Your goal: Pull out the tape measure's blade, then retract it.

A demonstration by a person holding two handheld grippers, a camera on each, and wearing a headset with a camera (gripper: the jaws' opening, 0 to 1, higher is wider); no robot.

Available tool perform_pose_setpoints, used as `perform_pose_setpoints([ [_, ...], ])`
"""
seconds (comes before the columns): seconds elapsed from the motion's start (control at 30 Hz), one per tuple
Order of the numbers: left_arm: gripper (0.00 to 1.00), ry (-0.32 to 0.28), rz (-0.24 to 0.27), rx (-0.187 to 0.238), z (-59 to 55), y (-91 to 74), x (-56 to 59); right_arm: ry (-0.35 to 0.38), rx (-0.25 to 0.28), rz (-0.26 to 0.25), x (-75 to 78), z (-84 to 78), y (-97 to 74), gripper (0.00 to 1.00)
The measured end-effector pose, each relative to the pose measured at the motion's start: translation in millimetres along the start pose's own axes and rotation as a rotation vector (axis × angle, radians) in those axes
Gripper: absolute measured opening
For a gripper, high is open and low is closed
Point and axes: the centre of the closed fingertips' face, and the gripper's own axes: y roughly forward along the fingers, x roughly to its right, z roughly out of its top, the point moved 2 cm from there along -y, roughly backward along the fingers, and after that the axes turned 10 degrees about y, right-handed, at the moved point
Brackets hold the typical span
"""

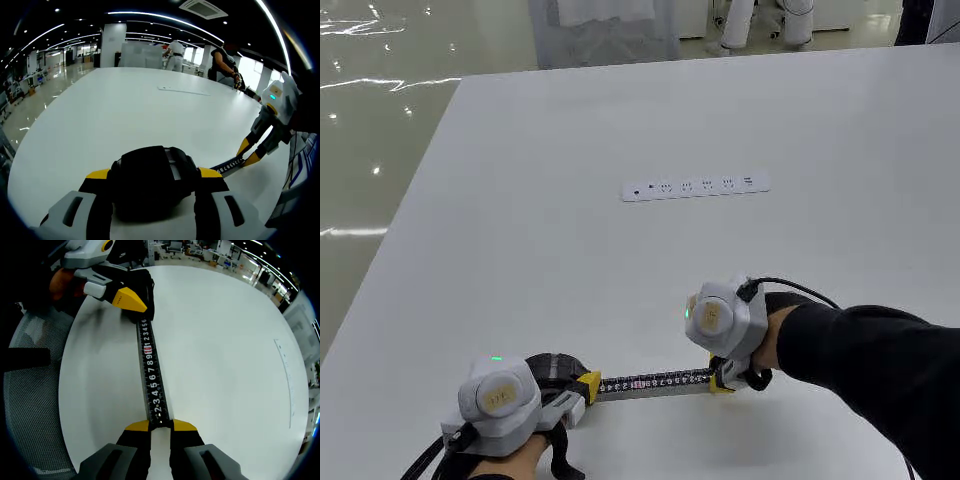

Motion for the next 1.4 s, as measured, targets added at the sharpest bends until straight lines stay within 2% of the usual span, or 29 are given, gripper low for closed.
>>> perform_pose_setpoints([
  [0.6,0.62,-0.001,0.001,-0.002,0.1,0.1,-0.4,-0.011,0.015,0.007,-2.1,6.0,1.8,0.09],
  [1.4,0.61,0.003,0.0,-0.005,0.3,-0.2,-0.2,-0.008,0.007,-0.008,-4.6,13.2,4.1,0.08],
])
